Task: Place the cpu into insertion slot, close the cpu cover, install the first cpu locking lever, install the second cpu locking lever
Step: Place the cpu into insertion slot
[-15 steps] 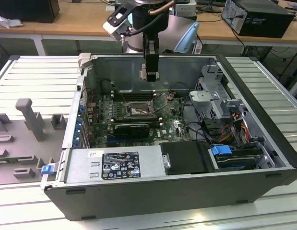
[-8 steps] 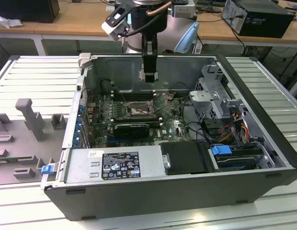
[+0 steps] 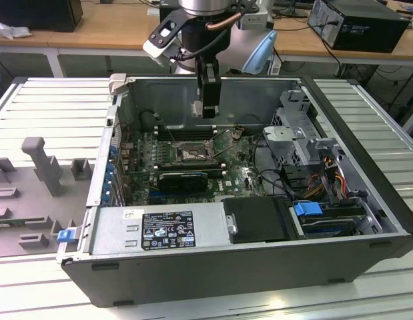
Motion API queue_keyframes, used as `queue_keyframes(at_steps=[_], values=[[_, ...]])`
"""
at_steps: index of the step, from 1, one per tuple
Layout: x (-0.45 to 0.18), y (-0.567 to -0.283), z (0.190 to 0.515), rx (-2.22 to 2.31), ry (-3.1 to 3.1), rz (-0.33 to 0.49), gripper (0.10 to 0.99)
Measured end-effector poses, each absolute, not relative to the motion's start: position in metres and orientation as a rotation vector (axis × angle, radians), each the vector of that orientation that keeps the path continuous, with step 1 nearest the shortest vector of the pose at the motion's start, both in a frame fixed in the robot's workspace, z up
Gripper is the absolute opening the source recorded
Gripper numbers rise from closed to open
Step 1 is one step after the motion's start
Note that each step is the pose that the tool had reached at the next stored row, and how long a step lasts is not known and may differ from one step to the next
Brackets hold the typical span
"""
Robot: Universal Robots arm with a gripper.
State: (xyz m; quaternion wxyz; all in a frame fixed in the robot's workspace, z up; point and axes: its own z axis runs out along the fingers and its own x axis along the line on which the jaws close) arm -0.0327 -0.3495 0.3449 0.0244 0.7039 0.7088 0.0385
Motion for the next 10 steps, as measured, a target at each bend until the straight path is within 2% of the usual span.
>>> queue_keyframes(at_steps=[10], values=[[-0.033, -0.350, 0.323, 2.176, 2.197, 0.117, 0.537]])
